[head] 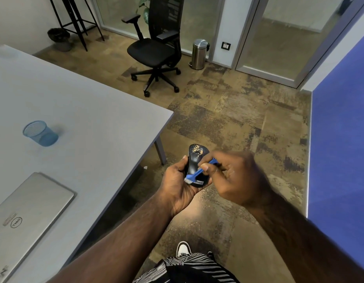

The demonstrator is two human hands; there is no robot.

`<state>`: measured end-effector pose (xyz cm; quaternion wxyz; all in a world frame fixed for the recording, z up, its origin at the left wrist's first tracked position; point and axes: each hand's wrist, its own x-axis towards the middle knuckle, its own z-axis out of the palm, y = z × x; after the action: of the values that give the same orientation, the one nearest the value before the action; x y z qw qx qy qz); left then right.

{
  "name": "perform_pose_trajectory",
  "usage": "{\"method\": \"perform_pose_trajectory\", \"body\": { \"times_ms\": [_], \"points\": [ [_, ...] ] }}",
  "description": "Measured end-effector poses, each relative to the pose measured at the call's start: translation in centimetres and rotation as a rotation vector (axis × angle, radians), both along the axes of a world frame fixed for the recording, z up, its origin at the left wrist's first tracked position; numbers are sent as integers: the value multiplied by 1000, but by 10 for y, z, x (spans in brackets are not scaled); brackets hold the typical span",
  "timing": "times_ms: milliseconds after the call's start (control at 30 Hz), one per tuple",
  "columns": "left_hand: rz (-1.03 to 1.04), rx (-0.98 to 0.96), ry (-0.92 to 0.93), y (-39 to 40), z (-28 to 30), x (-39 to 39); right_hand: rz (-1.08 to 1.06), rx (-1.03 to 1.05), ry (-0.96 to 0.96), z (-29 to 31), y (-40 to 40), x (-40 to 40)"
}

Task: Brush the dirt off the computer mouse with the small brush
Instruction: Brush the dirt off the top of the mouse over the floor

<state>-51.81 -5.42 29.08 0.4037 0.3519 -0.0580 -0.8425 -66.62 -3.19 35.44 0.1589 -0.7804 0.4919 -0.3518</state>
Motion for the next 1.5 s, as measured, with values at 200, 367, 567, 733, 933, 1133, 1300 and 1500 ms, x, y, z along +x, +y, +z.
{"method": "perform_pose_trajectory", "body": {
  "times_ms": [200,367,567,733,933,1133,1300,1500],
  "points": [
    [2,-3,-18,-2,2,1,-230,-139,29,2,3,9],
    [19,28,-12,-1,3,0,-142,-87,88,6,8,12],
    [10,25,-9,-4,4,0,-222,-91,56,7,7,8],
    [37,37,11,-6,1,1,-129,-50,95,3,13,16],
    [13,17,-15,-6,-1,2,-185,-86,73,3,6,10],
    [-1,36,-67,-6,-2,1,-348,-105,55,-1,-9,-3],
    [-12,29,-93,-4,-2,3,-387,-97,27,-5,-18,-7],
    [-19,28,-106,-1,-2,3,-316,-114,-31,-5,-16,-10]
  ]
}}
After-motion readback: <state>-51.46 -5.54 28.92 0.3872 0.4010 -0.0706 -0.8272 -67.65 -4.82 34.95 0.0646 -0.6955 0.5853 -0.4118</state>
